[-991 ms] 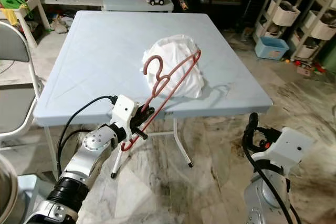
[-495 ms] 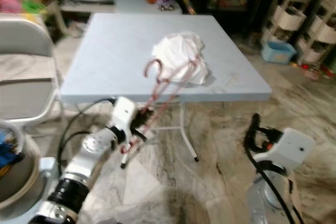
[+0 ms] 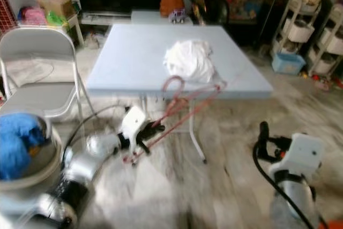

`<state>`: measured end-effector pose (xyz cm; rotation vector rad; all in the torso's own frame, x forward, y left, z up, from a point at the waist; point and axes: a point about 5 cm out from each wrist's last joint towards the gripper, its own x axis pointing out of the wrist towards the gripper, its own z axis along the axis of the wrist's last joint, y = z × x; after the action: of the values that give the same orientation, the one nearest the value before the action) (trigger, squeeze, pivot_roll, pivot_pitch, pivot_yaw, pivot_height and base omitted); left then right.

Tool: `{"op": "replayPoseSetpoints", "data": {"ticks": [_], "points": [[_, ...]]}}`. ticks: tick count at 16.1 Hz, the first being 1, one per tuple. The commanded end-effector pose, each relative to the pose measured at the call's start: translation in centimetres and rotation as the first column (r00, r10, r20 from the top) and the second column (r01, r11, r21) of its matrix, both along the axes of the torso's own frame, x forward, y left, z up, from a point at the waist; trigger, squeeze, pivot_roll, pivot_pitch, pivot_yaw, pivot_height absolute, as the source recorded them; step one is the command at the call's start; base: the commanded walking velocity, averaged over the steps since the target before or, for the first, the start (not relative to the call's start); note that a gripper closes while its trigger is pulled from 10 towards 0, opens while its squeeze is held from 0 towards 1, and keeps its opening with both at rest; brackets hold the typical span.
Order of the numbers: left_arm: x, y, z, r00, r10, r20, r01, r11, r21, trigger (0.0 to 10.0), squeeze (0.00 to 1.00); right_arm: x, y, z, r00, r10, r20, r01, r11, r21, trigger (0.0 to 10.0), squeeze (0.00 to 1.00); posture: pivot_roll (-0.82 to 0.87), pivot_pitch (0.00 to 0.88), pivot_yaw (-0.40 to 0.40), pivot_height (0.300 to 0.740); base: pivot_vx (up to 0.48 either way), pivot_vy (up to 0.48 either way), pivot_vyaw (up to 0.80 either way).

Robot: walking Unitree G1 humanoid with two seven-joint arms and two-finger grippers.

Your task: Hang hanger

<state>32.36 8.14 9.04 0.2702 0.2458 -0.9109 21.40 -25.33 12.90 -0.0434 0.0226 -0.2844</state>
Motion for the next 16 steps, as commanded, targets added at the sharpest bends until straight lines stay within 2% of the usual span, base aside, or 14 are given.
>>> {"op": "replayPoseSetpoints", "data": {"ticks": [1, 3, 5, 6, 7, 8, 9, 10, 11, 12, 13, 14, 15, 16], "points": [[0.4, 0.5, 0.1, 0.997, -0.076, 0.004, 0.076, 0.995, 0.069, 10.0, 0.00, 0.2, -0.2, 0.9, 0.996, 0.091, -0.005, -0.092, 0.995, -0.040, 10.0, 0.00, 0.11, 0.000, -0.090, 0.740, 0.000, 0.000, 0.00], [0.9, 1.6, -0.1, 0.988, -0.155, -0.014, 0.155, 0.971, 0.184, 10.0, 0.00, 0.3, -1.1, 2.1, 0.966, 0.250, -0.061, -0.257, 0.954, -0.154, 10.0, 0.00, 0.10, 0.000, -0.082, 0.740, 0.000, 0.000, 0.00], [1.0, 1.8, -0.1, 0.972, -0.232, -0.030, 0.232, 0.944, 0.232, 10.0, 0.00, 0.2, -1.4, 2.7, 0.903, 0.399, -0.159, -0.426, 0.879, -0.212, 10.0, 0.00, 0.10, 0.000, -0.077, 0.740, 0.000, 0.000, 0.00], [0.9, 1.9, -0.1, 0.956, -0.290, -0.040, 0.289, 0.917, 0.274, 10.0, 0.00, 0.1, -1.3, 2.9, 0.841, 0.483, -0.242, -0.534, 0.811, -0.238, 10.0, 0.00, 0.10, 0.000, -0.072, 0.740, 0.000, 0.000, 0.00], [0.8, 1.9, 0.2, 0.935, -0.354, 0.011, 0.330, 0.884, 0.331, 10.0, 0.00, 0.0, -0.9, 2.9, 0.754, 0.565, -0.336, -0.651, 0.710, -0.268, 10.0, 0.00, 0.10, 0.000, -0.070, 0.740, 0.000, 0.000, 0.00], [0.7, 1.8, 0.3, 0.907, -0.418, 0.047, 0.370, 0.848, 0.380, 10.0, 0.00, -0.3, -0.2, 2.7, 0.629, 0.642, -0.439, -0.771, 0.587, -0.246, 10.0, 0.00, 0.10, 0.000, -0.071, 0.740, 0.000, 0.000, 0.00], [0.4, 1.6, 0.3, 0.875, -0.479, 0.069, 0.411, 0.811, 0.416, 10.0, 0.00, -0.5, 0.1, 2.3, 0.496, 0.674, -0.547, -0.862, 0.456, -0.220, 10.0, 0.00, 0.10, 0.000, -0.072, 0.740, 0.000, 0.000, 0.00], [0.2, 1.2, 0.3, 0.850, -0.519, 0.088, 0.433, 0.785, 0.442, 10.0, 0.00, -0.1, 0.1, 2.0, 0.420, 0.654, -0.629, -0.904, 0.362, -0.227, 10.0, 0.00, 0.10, 0.000, -0.074, 0.740, 0.000, 0.000, 0.00], [-0.3, 0.6, 0.3, 0.808, -0.580, 0.101, 0.477, 0.746, 0.465, 10.0, 0.00, 0.9, 0.6, 1.6, 0.378, 0.646, -0.663, -0.924, 0.309, -0.225, 10.0, 0.00, 0.10, 0.000, -0.084, 0.740, 0.000, 0.000, 0.00], [-0.8, 0.2, 0.2, 0.775, -0.620, 0.120, 0.505, 0.722, 0.473, 10.0, 0.00, 1.5, 1.2, 1.0, 0.330, 0.637, -0.697, -0.943, 0.261, -0.208, 10.0, 0.00, 0.11, 0.004, -0.092, 0.740, 0.000, 0.000, 0.00], [-1.1, 0.1, 0.1, 0.762, -0.637, 0.113, 0.525, 0.711, 0.468, 10.0, 0.00, 1.6, 1.5, 0.4, 0.276, 0.623, -0.732, -0.960, 0.215, -0.179, 10.0, 0.00, 0.11, 0.005, -0.093, 0.740, 0.000, 0.000, 0.00], [-1.4, -0.2, 0.0, 0.745, -0.655, 0.125, 0.538, 0.702, 0.466, 10.0, 0.00, 1.8, 1.9, -0.4, 0.240, 0.605, -0.759, -0.970, 0.174, -0.168, 10.0, 0.00, 0.12, 0.008, -0.098, 0.740, 0.000, 0.000, 0.00], [-2.0, -0.6, -0.3, 0.721, -0.679, 0.135, 0.564, 0.689, 0.455, 10.0, 0.00, 2.3, 2.7, -1.7, 0.189, 0.596, -0.781, -0.981, 0.155, -0.118, 10.0, 0.00, 0.13, 0.012, -0.101, 0.740, 0.000, 0.000, 0.00], [-2.2, -0.7, -0.3, 0.713, -0.686, 0.143, 0.570, 0.686, 0.453, 10.0, 0.00, 2.2, 3.0, -2.3, 0.155, 0.590, -0.792, -0.986, 0.143, -0.087, 10.0, 0.00, 0.13, 0.012, -0.101, 0.740, 0.000, 0.000, 0.00]]}}
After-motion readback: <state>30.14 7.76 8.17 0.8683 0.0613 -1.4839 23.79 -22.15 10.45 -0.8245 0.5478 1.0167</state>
